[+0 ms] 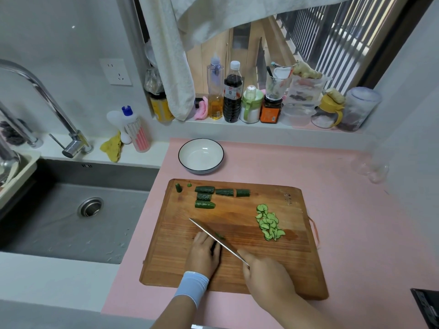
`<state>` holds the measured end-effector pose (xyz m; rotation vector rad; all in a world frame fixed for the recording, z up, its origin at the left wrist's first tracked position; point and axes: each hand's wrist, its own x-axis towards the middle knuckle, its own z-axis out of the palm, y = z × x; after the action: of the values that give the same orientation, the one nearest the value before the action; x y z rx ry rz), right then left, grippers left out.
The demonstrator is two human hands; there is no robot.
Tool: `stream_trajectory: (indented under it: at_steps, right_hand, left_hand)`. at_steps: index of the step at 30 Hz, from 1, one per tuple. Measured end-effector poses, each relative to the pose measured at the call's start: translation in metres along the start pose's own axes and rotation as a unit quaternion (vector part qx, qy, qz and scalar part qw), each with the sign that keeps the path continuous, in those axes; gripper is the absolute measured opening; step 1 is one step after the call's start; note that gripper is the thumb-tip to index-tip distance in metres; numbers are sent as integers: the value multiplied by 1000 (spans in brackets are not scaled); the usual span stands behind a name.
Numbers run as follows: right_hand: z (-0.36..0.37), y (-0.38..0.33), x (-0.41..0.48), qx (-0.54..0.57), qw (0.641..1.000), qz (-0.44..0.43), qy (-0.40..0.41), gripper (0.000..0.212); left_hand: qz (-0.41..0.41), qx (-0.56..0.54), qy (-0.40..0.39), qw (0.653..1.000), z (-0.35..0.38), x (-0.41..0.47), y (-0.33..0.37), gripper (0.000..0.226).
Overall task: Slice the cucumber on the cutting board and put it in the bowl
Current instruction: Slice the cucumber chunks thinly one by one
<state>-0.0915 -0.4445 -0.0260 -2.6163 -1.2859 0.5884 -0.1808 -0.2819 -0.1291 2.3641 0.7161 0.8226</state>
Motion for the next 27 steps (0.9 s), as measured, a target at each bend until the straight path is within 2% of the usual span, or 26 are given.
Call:
stream_trajectory:
  at_steps: [7, 11, 27]
  right_hand:
    - [2, 4, 4, 32, 999, 17, -3, 42]
    - [0, -1, 16, 48, 999, 16, -19, 32]
    - [2, 4, 2, 33, 999, -7, 10, 43]
  left_hand:
    - [-12, 9, 2, 1000, 1, 1, 0, 21]
    - [-18, 6, 2, 1000, 0, 0, 1, 22]
    - [-39, 11, 4, 999, 0, -2, 1, 20]
